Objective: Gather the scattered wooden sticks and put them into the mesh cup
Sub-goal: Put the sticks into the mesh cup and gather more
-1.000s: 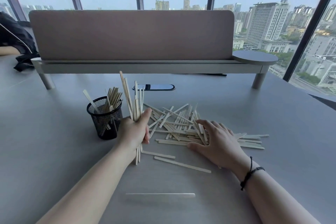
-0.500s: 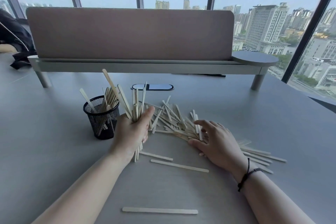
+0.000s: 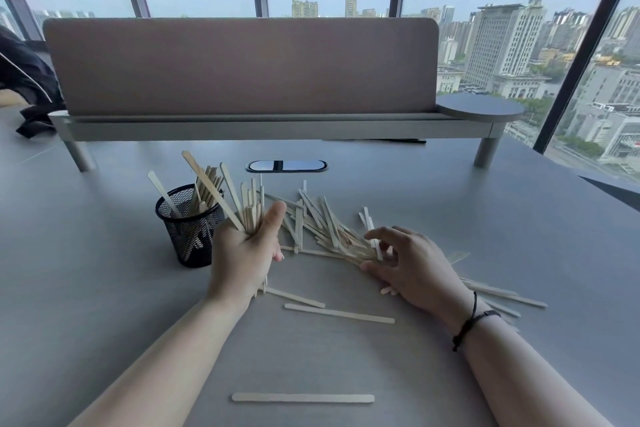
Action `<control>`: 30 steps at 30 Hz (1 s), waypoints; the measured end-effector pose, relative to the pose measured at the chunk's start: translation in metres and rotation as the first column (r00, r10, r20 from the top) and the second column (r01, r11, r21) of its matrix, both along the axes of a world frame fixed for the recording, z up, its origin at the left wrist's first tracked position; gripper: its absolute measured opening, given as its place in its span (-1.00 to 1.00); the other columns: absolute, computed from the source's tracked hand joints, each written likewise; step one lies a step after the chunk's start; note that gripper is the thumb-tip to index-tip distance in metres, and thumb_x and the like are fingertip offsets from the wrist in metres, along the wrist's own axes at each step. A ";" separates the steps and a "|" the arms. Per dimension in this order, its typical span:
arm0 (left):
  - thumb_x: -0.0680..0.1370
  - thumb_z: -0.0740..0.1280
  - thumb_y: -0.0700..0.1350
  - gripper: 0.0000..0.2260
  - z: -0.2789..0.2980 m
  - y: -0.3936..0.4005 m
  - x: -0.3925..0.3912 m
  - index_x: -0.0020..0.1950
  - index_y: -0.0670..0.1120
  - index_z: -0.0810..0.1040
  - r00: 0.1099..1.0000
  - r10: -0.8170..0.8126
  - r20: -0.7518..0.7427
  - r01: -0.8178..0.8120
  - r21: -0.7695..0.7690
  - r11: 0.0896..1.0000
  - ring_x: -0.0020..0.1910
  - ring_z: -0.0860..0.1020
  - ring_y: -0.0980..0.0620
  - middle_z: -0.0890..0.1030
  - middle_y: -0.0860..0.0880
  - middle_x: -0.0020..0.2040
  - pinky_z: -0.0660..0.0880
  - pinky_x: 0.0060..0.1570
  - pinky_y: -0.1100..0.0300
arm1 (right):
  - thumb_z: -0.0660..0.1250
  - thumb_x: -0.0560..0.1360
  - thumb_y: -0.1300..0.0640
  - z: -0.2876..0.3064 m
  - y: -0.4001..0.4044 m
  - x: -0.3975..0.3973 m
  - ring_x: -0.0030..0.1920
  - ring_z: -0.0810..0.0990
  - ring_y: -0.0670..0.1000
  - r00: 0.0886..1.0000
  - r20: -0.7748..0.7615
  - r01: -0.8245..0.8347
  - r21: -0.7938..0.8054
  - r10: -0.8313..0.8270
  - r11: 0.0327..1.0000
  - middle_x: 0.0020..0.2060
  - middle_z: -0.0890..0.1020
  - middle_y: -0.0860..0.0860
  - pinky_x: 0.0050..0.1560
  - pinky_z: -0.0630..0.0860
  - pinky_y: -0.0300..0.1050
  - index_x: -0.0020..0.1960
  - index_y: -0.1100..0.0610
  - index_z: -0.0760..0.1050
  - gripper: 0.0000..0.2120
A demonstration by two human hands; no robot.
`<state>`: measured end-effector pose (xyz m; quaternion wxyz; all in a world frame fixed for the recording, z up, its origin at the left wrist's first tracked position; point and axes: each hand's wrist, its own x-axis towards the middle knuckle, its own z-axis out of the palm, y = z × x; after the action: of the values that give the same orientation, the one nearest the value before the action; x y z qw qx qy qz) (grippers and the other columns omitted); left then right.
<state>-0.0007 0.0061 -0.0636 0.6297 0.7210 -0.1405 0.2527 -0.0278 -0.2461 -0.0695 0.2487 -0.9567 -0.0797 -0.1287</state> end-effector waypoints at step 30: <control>0.46 0.41 0.25 -0.43 0.016 0.001 -0.017 -0.44 -0.03 0.15 0.980 -0.160 -0.116 0.134 -0.202 0.970 -0.61 0.11 0.05 0.16 0.00 -0.57 0.12 -0.44 0.27 | 0.31 0.37 -0.44 0.024 -0.001 -0.027 0.24 0.57 0.04 0.974 -0.060 0.211 -0.105 -0.218 0.972 0.20 0.63 -0.10 0.15 0.45 -0.07 0.28 -0.11 0.52 -0.39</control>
<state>-0.0176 0.0068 -0.0474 0.7217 0.6591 -0.1266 0.1695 -0.0546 -0.2466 -0.0454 0.1890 -0.9746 0.0269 -0.1169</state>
